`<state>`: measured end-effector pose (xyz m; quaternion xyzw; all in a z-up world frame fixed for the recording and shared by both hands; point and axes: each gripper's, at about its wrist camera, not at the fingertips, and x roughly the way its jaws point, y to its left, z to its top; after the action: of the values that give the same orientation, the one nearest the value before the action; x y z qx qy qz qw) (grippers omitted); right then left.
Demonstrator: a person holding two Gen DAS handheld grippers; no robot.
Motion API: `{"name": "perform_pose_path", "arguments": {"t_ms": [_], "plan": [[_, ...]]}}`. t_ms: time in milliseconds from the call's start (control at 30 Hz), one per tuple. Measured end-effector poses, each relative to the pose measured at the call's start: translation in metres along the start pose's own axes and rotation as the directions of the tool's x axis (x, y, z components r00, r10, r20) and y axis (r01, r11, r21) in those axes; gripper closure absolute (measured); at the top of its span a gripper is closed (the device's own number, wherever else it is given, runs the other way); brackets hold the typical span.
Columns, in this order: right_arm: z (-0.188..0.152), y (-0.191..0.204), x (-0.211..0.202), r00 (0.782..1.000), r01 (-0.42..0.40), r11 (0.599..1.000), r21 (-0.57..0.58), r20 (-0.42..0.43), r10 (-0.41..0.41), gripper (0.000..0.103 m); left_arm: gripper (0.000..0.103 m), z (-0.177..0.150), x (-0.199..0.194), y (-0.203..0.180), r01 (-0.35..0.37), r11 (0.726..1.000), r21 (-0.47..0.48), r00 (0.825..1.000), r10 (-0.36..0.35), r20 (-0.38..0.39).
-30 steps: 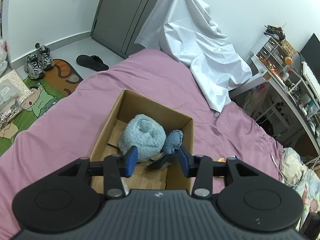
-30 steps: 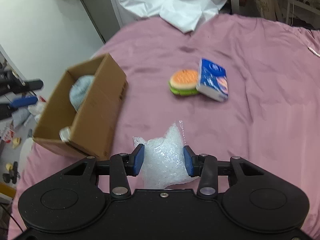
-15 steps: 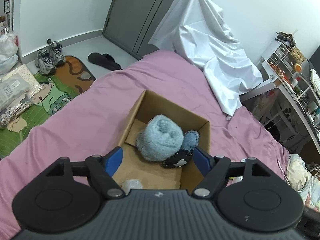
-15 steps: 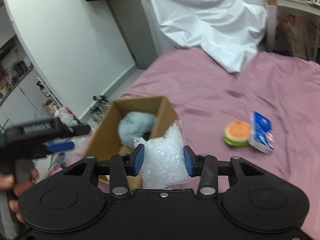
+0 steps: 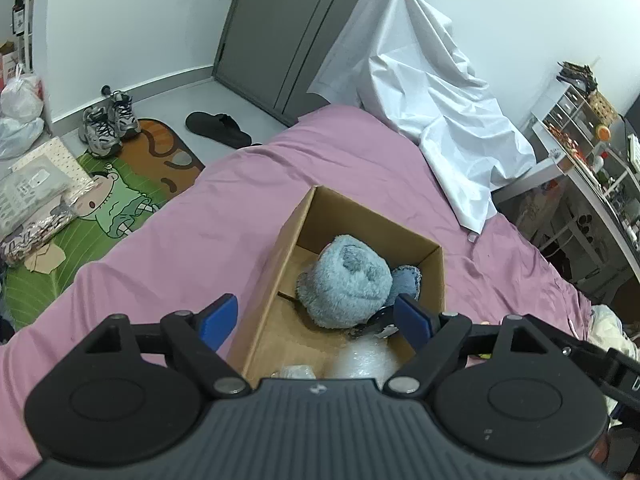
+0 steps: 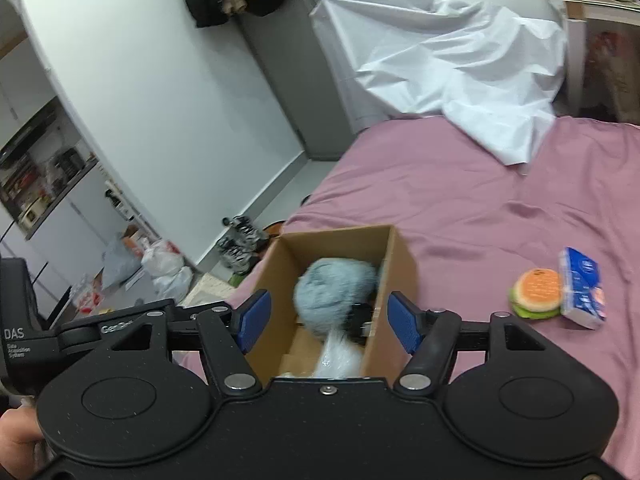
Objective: Organize soft objects
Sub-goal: 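Open the left tool over the box while the right tool carries the clear bag in and releases it, then grasp the burger plush with the left tool while the right tool grasps the blue Vinda tissue pack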
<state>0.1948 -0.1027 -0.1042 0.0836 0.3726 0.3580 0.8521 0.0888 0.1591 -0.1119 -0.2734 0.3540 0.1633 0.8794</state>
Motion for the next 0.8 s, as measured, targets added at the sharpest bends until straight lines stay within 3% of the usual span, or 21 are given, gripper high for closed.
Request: {"name": "perform_pose_path", "arguments": {"t_ms": [133, 267, 467, 800], "plan": [[-0.002, -0.020, -0.010, 0.998, 0.058, 0.998, 0.013, 0.008, -0.058, 0.030, 0.017, 0.001, 0.004, -0.009, 0.009, 1.000, 0.015, 1.000, -0.009, -0.007], [-0.007, -0.036, -0.018, 0.996, 0.087, 0.996, 0.012, -0.006, -0.087, 0.028, 0.014, -0.001, 0.007, -0.023, 0.013, 0.998, 0.059, 1.000, -0.013, -0.007], [-0.009, -0.058, -0.030, 0.995, 0.100, 0.995, 0.015, 0.006, -0.100, 0.020, 0.013, -0.008, 0.014, -0.049, 0.004, 0.987, 0.158, 1.000, 0.001, -0.029], [0.002, -0.093, -0.038, 0.995, 0.100, 0.995, 0.024, 0.019, -0.101, 0.013, 0.013, -0.009, 0.021, -0.083, 0.004, 0.975, 0.222, 0.999, 0.005, -0.043]]}}
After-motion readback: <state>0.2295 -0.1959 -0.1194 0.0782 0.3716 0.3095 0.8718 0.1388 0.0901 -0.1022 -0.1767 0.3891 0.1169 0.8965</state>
